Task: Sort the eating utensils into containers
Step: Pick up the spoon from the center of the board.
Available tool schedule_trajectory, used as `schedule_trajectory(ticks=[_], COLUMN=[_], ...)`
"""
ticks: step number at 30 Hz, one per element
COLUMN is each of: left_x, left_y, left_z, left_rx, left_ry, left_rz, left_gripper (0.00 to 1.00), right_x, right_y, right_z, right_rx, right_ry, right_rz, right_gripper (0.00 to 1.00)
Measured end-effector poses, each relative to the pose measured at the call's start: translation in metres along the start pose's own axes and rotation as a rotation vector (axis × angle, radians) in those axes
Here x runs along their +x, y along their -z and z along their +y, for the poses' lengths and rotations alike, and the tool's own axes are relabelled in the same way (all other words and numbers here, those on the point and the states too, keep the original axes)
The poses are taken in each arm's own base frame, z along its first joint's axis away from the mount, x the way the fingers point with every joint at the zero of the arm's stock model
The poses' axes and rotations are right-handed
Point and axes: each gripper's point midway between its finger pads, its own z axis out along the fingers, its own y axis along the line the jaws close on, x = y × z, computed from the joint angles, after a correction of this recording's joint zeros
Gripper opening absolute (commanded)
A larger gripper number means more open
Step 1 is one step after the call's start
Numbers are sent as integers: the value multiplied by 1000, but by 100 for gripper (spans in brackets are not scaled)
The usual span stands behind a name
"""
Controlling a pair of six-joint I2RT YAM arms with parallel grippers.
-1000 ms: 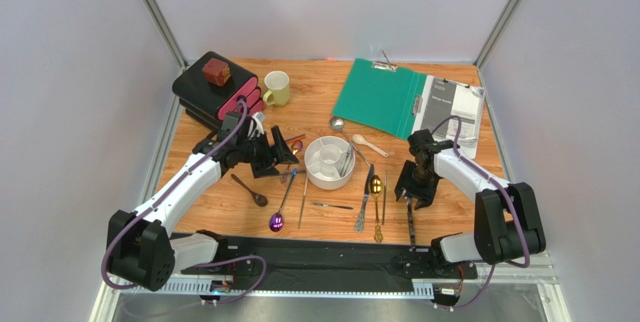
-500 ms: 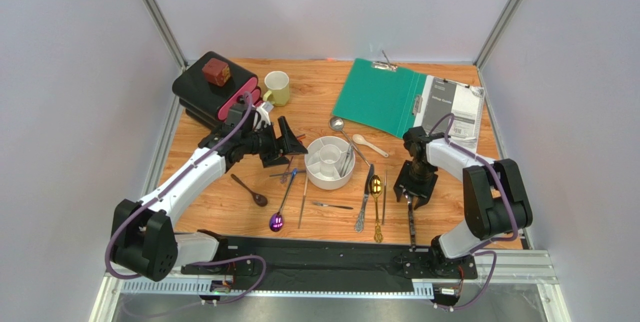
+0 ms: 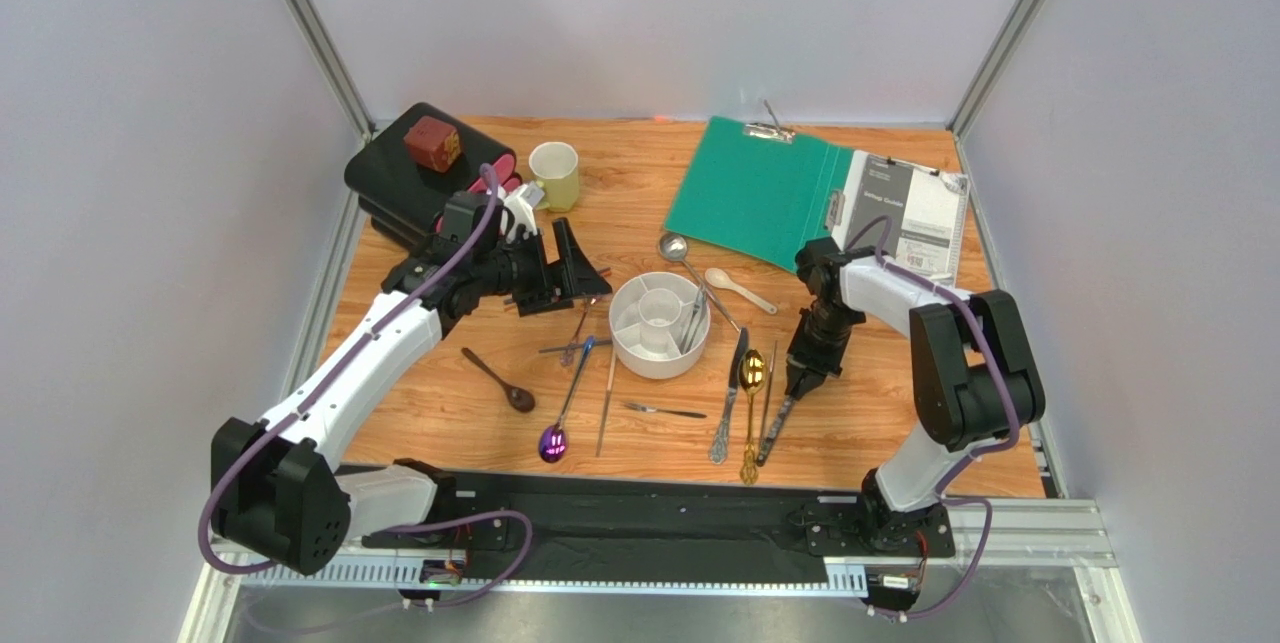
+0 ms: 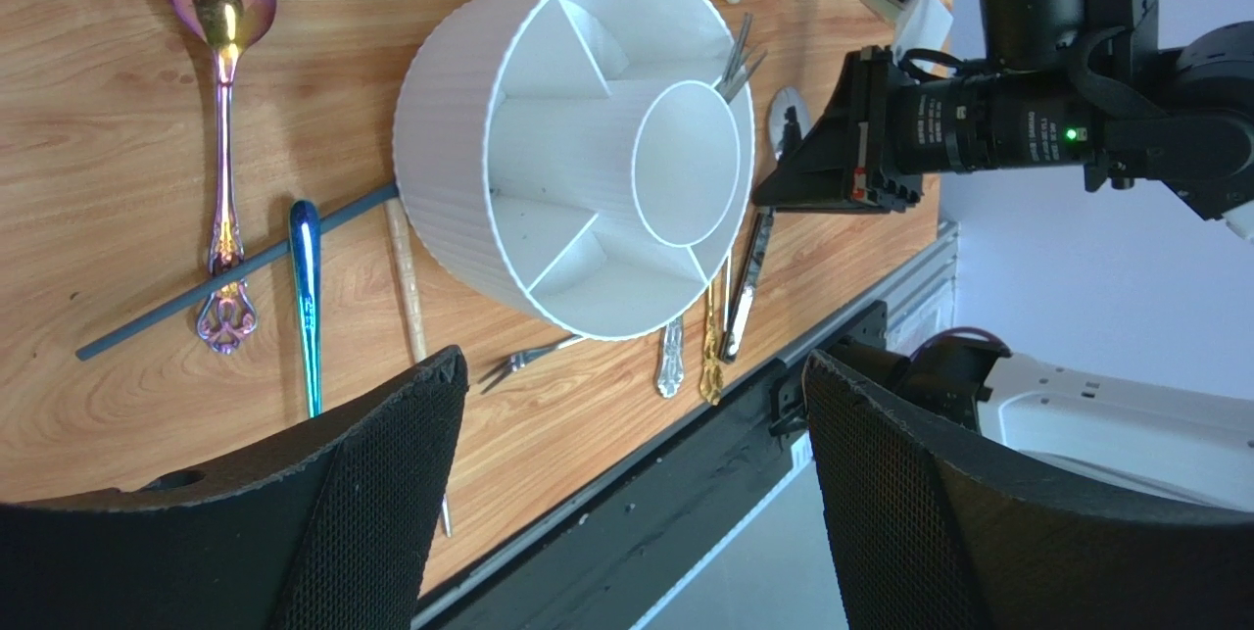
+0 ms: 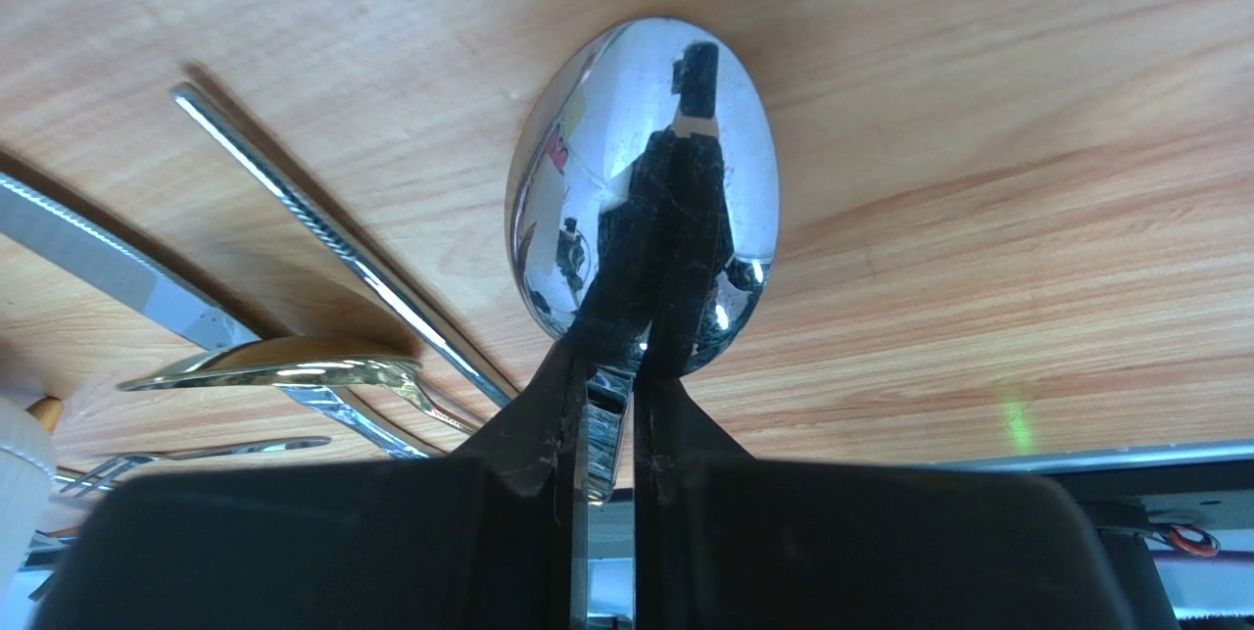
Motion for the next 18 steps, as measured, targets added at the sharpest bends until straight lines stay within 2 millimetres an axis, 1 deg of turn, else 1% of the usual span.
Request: schedule_trajectory(ticks=[4, 7, 13, 16, 18], left_x=[0, -1, 0, 3, 3], left_y=[-2, -9, -29, -34, -34], left_z=[2, 6, 17, 22, 23], left_rx=[-9, -20, -43, -58, -63], left_ry=[3, 15, 53, 67, 70], left_rz=[8, 26, 85, 104, 107], left_gripper=[89, 88, 88, 88, 88], right_x=[-3, -6, -13, -18, -23], right_y=[2, 12, 55, 82, 106], right_z=[4, 8, 17, 27, 40], right_rx=[-13, -44, -137, -180, -209], right_ry=[8, 11, 28, 40, 63], right_rz=[-19, -63, -208, -266, -311], right_gripper=[0, 0, 0, 0, 0])
